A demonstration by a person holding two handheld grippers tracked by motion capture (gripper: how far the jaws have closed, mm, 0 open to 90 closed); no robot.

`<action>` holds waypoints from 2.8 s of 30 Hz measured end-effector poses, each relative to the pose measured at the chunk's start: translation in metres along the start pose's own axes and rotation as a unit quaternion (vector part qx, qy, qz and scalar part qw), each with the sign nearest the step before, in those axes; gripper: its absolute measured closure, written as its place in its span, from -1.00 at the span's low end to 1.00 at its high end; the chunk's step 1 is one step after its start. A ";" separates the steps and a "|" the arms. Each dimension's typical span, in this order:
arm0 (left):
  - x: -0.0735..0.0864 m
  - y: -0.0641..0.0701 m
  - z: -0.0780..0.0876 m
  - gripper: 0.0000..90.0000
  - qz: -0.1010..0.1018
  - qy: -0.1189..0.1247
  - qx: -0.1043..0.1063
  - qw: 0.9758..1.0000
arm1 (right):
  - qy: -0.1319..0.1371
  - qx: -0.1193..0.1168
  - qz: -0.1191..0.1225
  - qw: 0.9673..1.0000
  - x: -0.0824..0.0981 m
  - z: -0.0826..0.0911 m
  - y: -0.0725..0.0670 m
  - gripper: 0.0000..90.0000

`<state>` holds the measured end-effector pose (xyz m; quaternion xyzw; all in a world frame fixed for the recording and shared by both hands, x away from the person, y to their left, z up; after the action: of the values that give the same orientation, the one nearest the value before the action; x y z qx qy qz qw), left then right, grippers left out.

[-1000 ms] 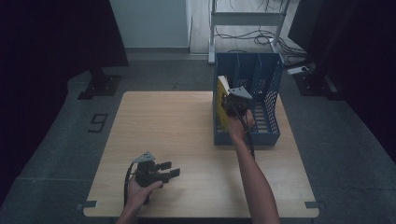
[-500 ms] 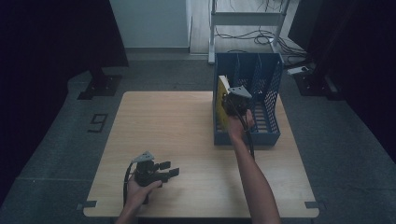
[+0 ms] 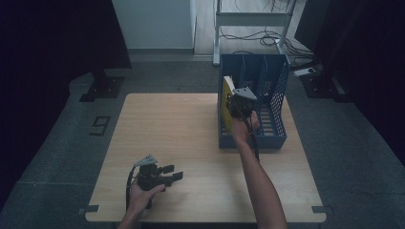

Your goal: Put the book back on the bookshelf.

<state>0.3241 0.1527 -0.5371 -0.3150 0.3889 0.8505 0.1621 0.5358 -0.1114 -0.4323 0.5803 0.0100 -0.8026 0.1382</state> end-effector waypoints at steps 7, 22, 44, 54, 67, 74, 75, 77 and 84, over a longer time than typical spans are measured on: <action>0.000 -0.001 0.000 -0.17 0.002 0.000 0.000 1.000 | 0.003 0.003 -0.003 1.000 -0.006 0.000 0.002 0.65; -0.001 -0.001 0.003 -0.17 0.002 0.003 0.001 1.000 | 0.005 0.014 -0.018 1.000 -0.011 -0.010 0.003 0.65; 0.000 0.000 0.001 -0.17 0.001 -0.001 0.002 1.000 | 0.018 0.022 -0.022 0.999 -0.016 -0.024 0.005 0.65; 0.001 0.000 -0.002 -0.17 -0.001 -0.006 0.001 1.000 | 0.019 0.026 -0.020 0.999 -0.015 -0.032 0.005 0.65; 0.002 -0.002 -0.003 -0.17 0.000 -0.009 0.001 1.000 | 0.020 0.027 -0.015 0.999 -0.018 -0.045 0.002 0.65; 0.002 -0.003 -0.004 -0.17 0.002 -0.009 0.000 1.000 | 0.015 0.027 -0.015 0.999 -0.017 -0.054 0.001 0.65; 0.003 -0.004 -0.004 -0.17 0.003 -0.009 0.000 1.000 | 0.015 0.026 -0.014 0.999 -0.017 -0.054 0.001 0.65; 0.003 -0.004 -0.004 -0.17 0.002 -0.009 0.000 1.000 | 0.015 0.026 -0.014 0.999 -0.017 -0.055 0.001 0.65; 0.002 -0.004 -0.004 -0.17 0.003 -0.008 0.000 1.000 | 0.017 0.028 -0.013 0.999 -0.018 -0.061 0.001 0.65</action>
<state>0.3258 0.1523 -0.5426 -0.3068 0.3887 0.8533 0.1632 0.5979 -0.0976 -0.4356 0.5969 -0.0024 -0.7946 0.1109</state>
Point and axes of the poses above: each handheld gripper's, and its own axes: z roughly backward along the jaws, x roughly out of its underside, y roughly to its right, the point moved 6 cm from there along -z, roughly forward along the jaws, and after that the axes turned 10 degrees about z, right-handed, at the moved point
